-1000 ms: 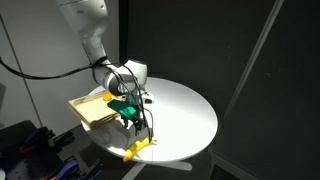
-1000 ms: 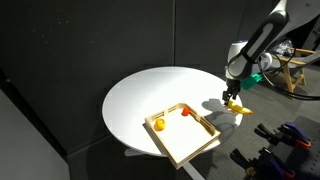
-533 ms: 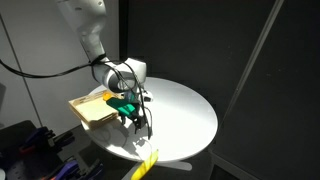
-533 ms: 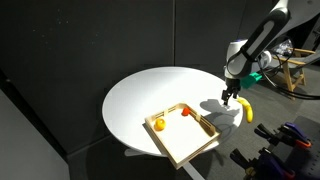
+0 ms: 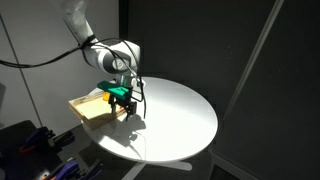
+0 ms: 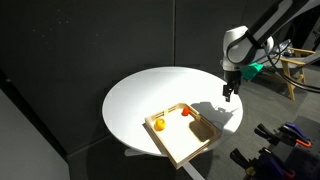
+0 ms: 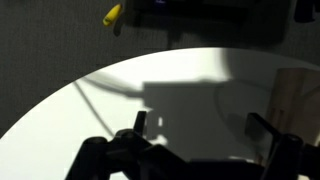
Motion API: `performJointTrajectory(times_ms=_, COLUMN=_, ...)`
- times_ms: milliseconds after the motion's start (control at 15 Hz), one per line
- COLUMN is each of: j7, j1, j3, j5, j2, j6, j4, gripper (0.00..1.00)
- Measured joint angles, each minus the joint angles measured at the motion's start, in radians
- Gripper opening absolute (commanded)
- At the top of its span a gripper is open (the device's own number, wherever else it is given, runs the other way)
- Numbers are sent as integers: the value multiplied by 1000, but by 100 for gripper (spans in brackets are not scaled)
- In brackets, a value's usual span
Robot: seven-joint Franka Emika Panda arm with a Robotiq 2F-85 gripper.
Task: Put the banana on the table.
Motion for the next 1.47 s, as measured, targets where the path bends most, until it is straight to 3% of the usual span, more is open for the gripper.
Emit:
performJointTrajectory(times_ms=600, j7=48, j1=60, j3=57, j5=-27, j2=-221, j6=-148, j4=-97, gripper=100)
performJointTrajectory(times_ms=1467, j7=165, j1=94, j3=131, j5=-14, j2=-503, j6=-84, j4=-231, gripper=100)
